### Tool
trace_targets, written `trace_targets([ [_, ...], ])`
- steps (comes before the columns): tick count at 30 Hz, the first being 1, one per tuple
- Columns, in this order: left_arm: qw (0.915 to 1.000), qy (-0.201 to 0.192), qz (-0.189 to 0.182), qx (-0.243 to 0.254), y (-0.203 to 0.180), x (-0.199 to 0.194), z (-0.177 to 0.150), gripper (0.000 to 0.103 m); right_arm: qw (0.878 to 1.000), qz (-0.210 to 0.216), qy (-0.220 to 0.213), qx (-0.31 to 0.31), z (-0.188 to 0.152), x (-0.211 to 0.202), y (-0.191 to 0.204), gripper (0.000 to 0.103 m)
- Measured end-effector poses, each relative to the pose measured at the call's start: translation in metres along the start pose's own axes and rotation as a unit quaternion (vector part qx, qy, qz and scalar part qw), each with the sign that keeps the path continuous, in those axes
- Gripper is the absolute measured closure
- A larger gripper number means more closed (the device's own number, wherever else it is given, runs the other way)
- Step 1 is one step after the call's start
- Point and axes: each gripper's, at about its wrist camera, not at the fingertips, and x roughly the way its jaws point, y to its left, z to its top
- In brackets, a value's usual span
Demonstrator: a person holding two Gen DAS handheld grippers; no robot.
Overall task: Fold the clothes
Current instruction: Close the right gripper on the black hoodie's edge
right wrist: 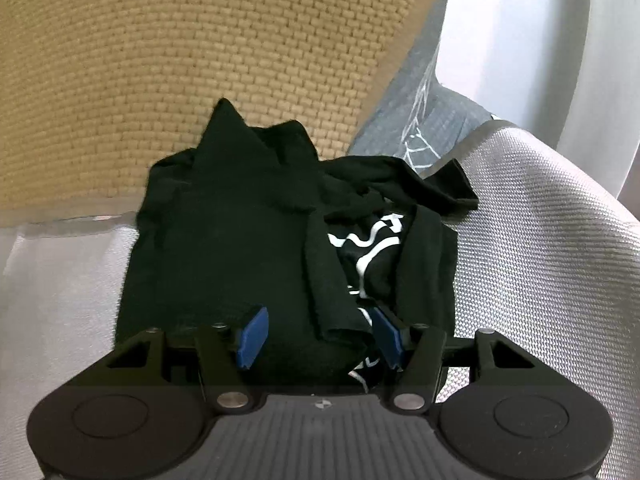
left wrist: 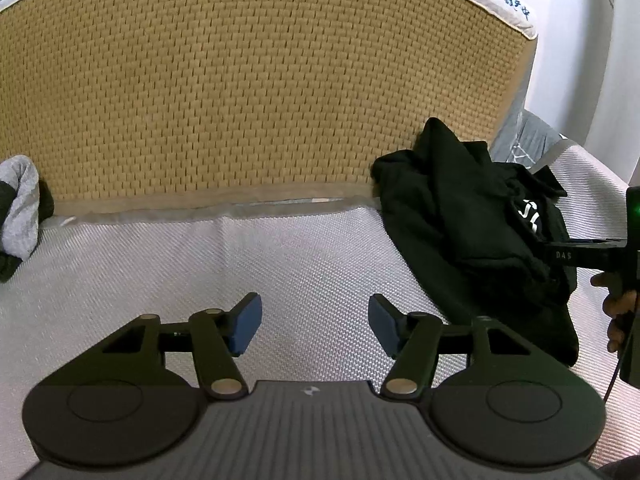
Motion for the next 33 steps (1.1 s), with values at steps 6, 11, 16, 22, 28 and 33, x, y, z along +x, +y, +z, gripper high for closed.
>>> trace_targets([
  [6,1.0000,0.001,0.005,-0.003,0.001,0.008,-0.001,0.044,1.000,0.006,0.011,0.019,0.001,0.015,-0.008,0.043],
  [11,1.0000,0.003,0.004,-0.008,0.001,0.015,-0.001,0.045,0.999,0.014,0.018,0.034,0.002,0.027,-0.015,0.046],
  [16,0.9999,0.005,-0.003,-0.013,0.000,0.018,-0.002,0.045,0.998,0.028,0.024,0.043,0.001,0.036,-0.019,0.081],
  [22,0.9996,0.004,-0.011,-0.025,0.002,0.013,-0.004,0.045,0.997,0.049,0.001,0.055,0.005,0.019,-0.016,0.099],
  [28,0.9996,-0.001,-0.001,-0.027,0.005,0.008,-0.004,0.043,0.995,0.090,-0.027,0.044,0.015,-0.011,-0.001,0.099],
  [33,0.9995,-0.004,-0.006,-0.030,0.007,0.004,-0.013,0.039,0.989,0.135,-0.047,0.026,0.026,-0.038,0.028,0.099],
])
